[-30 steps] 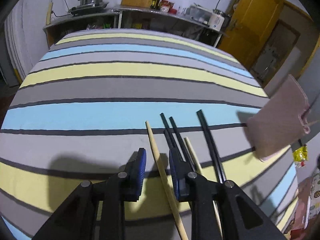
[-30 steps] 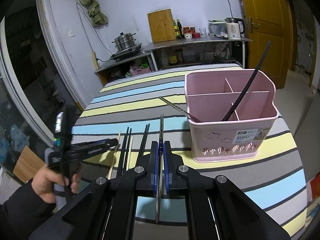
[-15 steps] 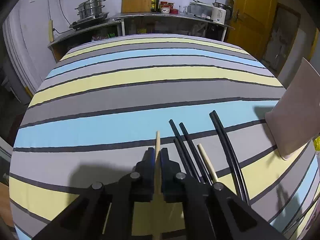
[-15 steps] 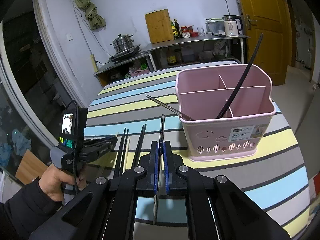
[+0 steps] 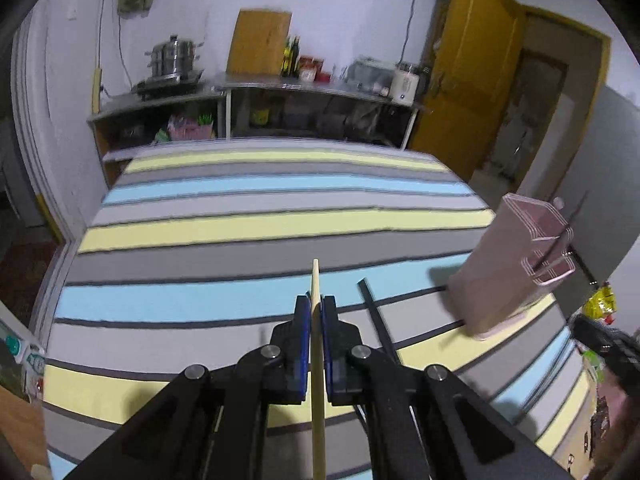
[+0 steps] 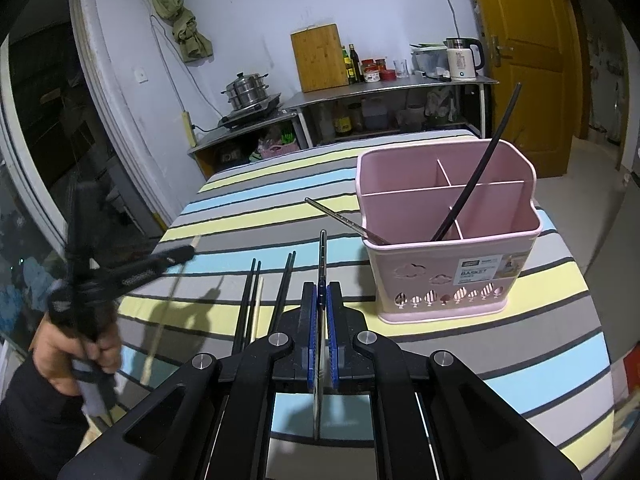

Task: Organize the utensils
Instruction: 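Lift the metal stick with the right tool while the left tool lifts the wooden chopstick, then carry both held sticks over the pink utensil holder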

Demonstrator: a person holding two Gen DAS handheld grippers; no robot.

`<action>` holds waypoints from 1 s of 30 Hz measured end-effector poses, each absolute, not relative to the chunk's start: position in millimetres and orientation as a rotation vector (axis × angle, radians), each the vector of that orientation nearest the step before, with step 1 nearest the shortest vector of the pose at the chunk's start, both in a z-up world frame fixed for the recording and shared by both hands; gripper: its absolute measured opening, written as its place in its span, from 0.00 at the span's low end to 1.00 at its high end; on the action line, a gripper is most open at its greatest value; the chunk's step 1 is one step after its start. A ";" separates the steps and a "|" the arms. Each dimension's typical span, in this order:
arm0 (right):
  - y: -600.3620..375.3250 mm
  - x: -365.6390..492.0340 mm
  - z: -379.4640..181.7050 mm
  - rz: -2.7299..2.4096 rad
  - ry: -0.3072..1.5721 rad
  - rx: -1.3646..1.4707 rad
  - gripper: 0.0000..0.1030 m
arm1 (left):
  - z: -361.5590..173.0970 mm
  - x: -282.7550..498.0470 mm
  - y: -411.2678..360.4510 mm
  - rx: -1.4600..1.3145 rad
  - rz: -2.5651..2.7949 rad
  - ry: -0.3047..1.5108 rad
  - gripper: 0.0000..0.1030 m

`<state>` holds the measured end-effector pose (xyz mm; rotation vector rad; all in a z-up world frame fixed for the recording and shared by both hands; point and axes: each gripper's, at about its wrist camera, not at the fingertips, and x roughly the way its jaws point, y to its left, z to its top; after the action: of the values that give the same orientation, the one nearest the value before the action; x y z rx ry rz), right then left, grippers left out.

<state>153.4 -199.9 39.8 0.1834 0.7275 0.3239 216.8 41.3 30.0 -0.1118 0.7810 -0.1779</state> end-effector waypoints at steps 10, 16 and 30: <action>-199.7 147.1 45.9 0.323 0.717 0.177 0.05 | 70.0 198.4 47.0 -0.160 -0.243 0.731 0.05; -200.0 145.6 46.9 0.318 0.715 0.173 0.05 | 70.6 198.8 51.6 -0.198 -0.262 0.738 0.05; -201.4 145.7 49.0 0.318 0.708 0.176 0.05 | 84.8 185.6 49.1 -0.187 -0.294 0.708 0.05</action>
<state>145.7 -201.4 49.0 0.1757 0.7084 0.3177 185.6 49.1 84.8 -0.1873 0.7075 -0.2941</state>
